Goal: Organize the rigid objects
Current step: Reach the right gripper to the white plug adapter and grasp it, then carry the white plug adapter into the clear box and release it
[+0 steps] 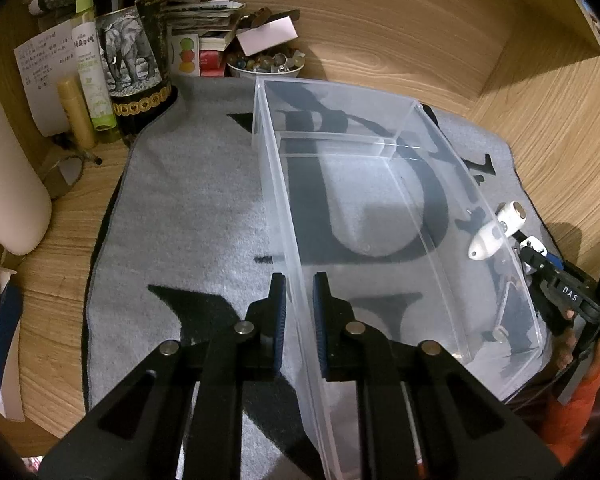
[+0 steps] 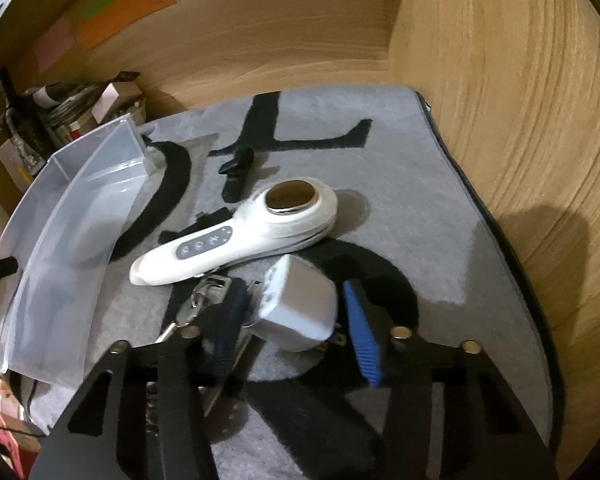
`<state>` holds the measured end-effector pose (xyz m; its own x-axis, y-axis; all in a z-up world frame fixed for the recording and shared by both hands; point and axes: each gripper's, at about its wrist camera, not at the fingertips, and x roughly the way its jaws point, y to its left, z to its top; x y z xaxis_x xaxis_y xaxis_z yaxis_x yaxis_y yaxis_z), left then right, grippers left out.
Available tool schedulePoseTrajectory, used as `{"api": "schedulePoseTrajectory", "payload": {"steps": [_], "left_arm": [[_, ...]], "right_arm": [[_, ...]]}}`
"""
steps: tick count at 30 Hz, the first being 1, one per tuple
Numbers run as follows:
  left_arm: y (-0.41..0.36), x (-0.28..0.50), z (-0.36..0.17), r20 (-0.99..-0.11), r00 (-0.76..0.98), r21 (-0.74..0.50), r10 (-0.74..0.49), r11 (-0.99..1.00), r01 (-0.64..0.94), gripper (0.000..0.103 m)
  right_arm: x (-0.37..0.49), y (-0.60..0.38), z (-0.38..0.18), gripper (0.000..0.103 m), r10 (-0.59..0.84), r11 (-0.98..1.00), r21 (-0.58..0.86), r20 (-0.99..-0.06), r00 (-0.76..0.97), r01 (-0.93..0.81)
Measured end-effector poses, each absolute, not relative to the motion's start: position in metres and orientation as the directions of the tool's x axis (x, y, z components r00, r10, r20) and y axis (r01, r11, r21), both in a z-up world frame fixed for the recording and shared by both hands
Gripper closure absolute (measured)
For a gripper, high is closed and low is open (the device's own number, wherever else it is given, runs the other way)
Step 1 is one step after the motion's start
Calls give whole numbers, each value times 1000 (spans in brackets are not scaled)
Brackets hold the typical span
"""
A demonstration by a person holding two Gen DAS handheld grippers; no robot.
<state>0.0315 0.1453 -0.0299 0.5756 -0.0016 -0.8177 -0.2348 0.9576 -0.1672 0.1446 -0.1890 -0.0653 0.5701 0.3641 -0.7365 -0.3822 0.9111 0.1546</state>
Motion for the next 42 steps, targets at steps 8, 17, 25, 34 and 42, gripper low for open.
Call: {"api": "schedulePoseTrajectory", "payload": {"steps": [8, 17, 25, 34, 42], "left_arm": [[143, 32, -29, -816, 577, -142, 14, 964, -224, 90], [142, 32, -29, -812, 583, -137, 12, 968, -212, 90], [141, 31, -29, -808, 589, -128, 14, 972, -199, 90], [139, 30, -31, -798, 602, -121, 16, 975, -187, 90], [137, 28, -31, -793, 609, -113, 17, 978, -175, 89]], "right_arm": [[137, -187, -50, 75, 347, 917, 112, -698, 627, -383], [127, -171, -25, 75, 335, 915, 51, -652, 680, -401], [111, -138, 13, 75, 398, 876, 0, -568, 721, -483], [97, -99, 38, 75, 502, 821, 21, -502, 704, -570], [98, -63, 49, 75, 560, 777, 31, -490, 668, -629]]}}
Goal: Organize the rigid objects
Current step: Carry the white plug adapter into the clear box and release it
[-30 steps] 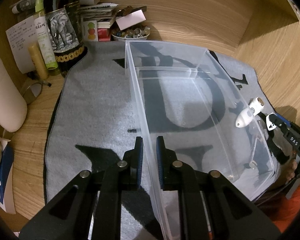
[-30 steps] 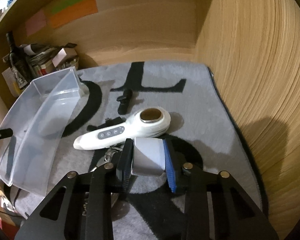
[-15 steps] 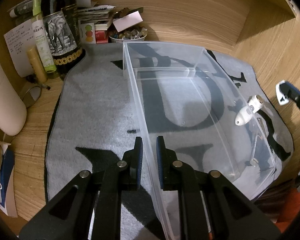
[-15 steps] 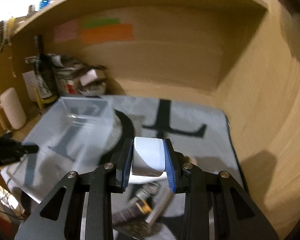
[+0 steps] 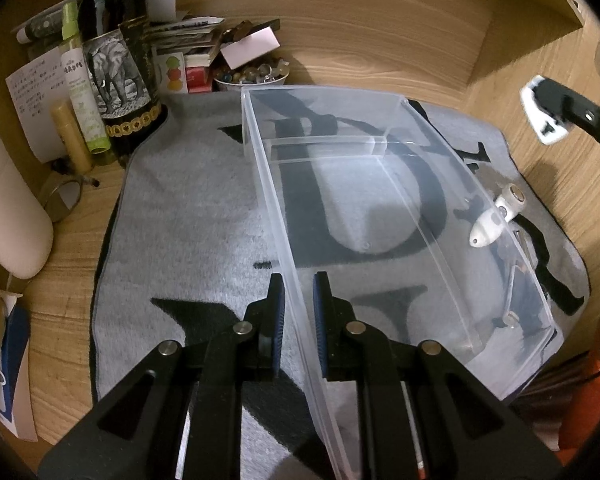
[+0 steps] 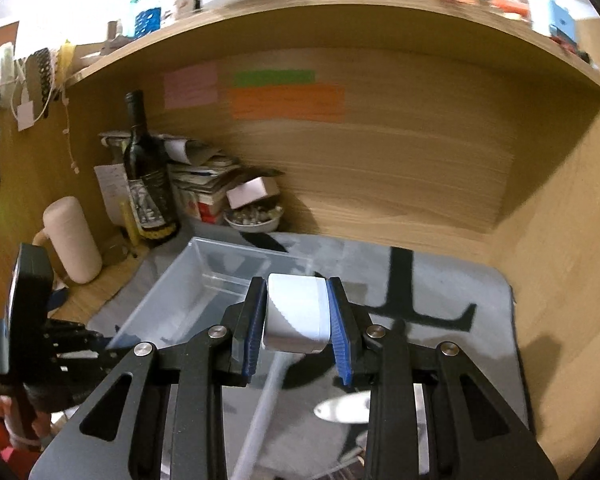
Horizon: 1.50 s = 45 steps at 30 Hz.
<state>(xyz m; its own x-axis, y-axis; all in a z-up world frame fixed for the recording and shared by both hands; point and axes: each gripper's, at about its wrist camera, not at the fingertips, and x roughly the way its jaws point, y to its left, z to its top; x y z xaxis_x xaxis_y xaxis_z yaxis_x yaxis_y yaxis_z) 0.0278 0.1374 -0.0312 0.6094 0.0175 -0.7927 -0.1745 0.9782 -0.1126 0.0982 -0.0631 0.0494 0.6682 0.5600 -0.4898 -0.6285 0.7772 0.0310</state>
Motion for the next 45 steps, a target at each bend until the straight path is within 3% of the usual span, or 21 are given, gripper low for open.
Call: {"api": "schedulePoseTrajectory", "payload": {"steps": [11, 21, 32, 33, 36, 42, 45], "left_arm": [[138, 27, -31, -787, 617, -118, 15, 978, -174, 89], [136, 29, -30, -789, 614, -118, 22, 975, -186, 89], [134, 29, -30, -789, 614, -107, 31, 976, -187, 89], [134, 29, -30, -789, 614, -108, 30, 976, -186, 89], [134, 29, -30, -789, 614, -102, 35, 977, -187, 89], [134, 29, -30, -790, 612, -104, 35, 976, -189, 89], [134, 29, -30, -790, 612, -103, 35, 977, -189, 89]], "right_arm": [[113, 2, 31, 75, 564, 718, -8, -579, 589, -696], [121, 48, -10, 75, 502, 594, -64, -750, 431, -802], [125, 57, -17, 75, 459, 576, -86, -789, 409, -813], [125, 57, -17, 73, 456, 579, -89, -788, 412, -811], [124, 56, -15, 52, 462, 574, -89, -785, 412, -814], [118, 45, -4, 50, 489, 584, -114, -741, 460, -804], [115, 34, 3, 40, 499, 600, -119, -717, 487, -791]]}}
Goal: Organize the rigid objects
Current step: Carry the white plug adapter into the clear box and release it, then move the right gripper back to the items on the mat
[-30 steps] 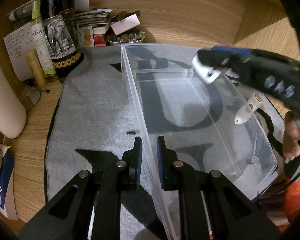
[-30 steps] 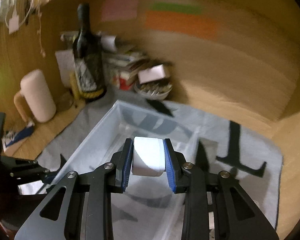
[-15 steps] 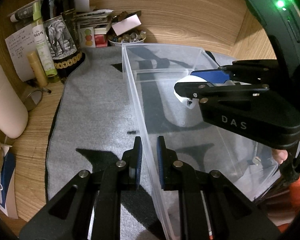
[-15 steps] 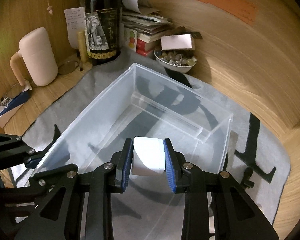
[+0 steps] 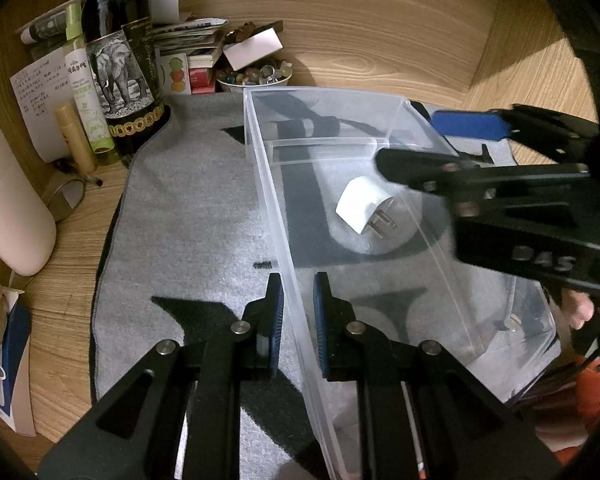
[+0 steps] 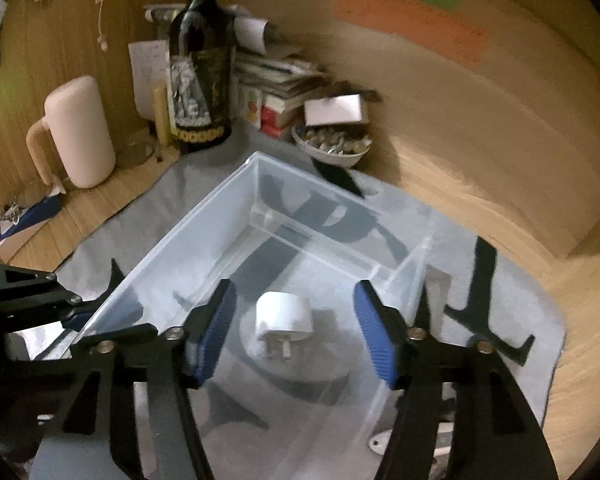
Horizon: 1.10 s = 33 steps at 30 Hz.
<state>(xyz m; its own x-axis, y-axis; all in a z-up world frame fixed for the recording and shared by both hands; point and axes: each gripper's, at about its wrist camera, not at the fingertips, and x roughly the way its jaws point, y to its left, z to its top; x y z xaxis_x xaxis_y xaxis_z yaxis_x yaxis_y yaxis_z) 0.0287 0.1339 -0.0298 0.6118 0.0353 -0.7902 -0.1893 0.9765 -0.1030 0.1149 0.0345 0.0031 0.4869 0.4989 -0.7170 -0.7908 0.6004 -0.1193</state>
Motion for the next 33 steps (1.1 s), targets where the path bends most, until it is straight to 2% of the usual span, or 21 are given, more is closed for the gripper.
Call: {"api": "schedulePoseTrajectory", "payload": {"steps": [8, 12, 18, 25, 33], "left_arm": [[131, 28, -31, -787, 615, -90, 46, 978, -189, 89], [131, 28, -31, -786, 616, -89, 47, 978, -189, 89], [131, 28, -31, -786, 617, -92, 44, 978, -187, 89], [131, 28, -30, -787, 615, -95, 43, 977, -189, 89], [131, 29, -30, -787, 615, -88, 50, 977, -193, 89]], "right_arm": [[112, -10, 24, 32, 489, 674, -155, -639, 594, -722], [114, -36, 31, 32, 463, 721, -158, -615, 638, -675], [121, -86, 32, 26, 396, 803, -144, -598, 697, -578], [130, -131, 8, 25, 300, 869, -119, -644, 703, -480], [115, -162, -30, 25, 274, 903, -33, -722, 636, -427]]}}
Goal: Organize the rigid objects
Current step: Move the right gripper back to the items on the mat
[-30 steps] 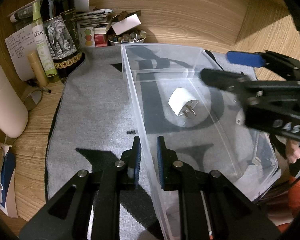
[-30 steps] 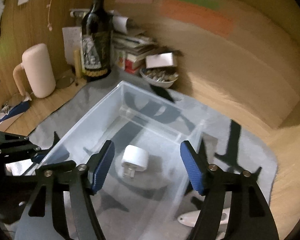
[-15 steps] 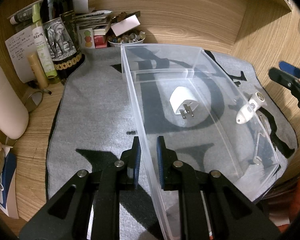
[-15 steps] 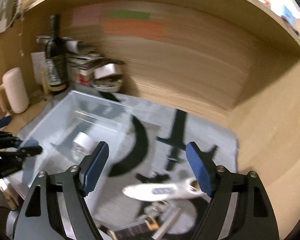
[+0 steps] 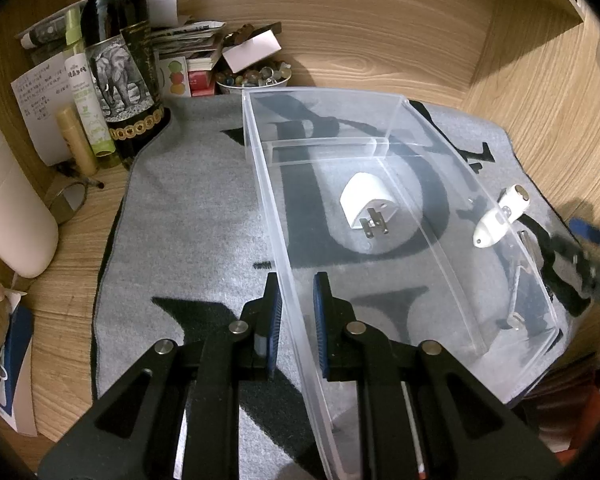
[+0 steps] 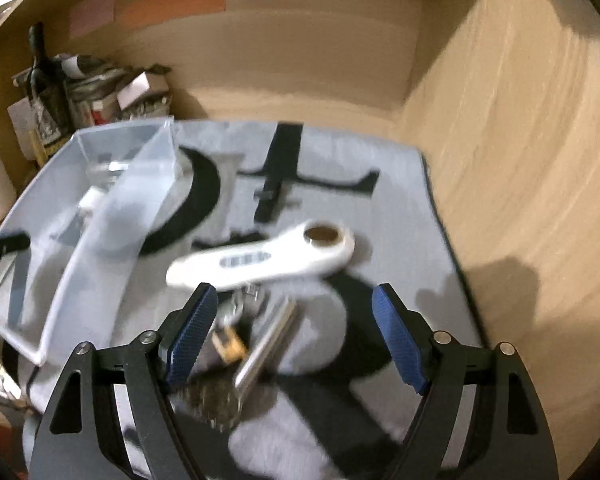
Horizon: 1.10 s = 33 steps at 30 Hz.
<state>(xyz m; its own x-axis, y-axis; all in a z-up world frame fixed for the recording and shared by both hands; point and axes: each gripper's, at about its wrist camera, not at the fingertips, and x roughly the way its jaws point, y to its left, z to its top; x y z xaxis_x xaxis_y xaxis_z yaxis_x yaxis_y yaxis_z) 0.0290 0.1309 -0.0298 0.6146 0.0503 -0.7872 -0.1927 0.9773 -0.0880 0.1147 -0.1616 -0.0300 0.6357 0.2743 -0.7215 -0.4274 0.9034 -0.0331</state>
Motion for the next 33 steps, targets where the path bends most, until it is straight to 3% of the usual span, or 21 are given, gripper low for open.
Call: {"api": "schedulePoseTrajectory", "payload": {"steps": [8, 12, 14, 16, 21, 30, 33], "left_arm": [[132, 29, -30, -788, 614, -95, 50, 975, -201, 89], [131, 28, -30, -788, 614, -90, 54, 975, -201, 89], [130, 27, -31, -787, 615, -85, 59, 976, -202, 89], [129, 26, -31, -786, 615, -81, 62, 976, -202, 89], [128, 26, -31, -786, 615, -80, 63, 976, -202, 89], [127, 25, -32, -785, 617, -76, 65, 977, -200, 89], [127, 25, -32, -785, 616, -75, 66, 977, -199, 89]], "right_arm": [[80, -167, -53, 27, 356, 878, 74, -762, 542, -473], [74, -160, -52, 27, 358, 869, 62, -763, 538, -491], [74, -158, -52, 30, 369, 862, 67, -762, 532, -502], [73, -154, -54, 39, 378, 854, 72, -768, 518, -516], [69, -145, -56, 41, 397, 832, 80, -777, 488, -549], [61, -132, -54, 59, 377, 804, -4, -770, 515, -595], [63, -137, -48, 61, 380, 808, 9, -772, 510, -589]]}}
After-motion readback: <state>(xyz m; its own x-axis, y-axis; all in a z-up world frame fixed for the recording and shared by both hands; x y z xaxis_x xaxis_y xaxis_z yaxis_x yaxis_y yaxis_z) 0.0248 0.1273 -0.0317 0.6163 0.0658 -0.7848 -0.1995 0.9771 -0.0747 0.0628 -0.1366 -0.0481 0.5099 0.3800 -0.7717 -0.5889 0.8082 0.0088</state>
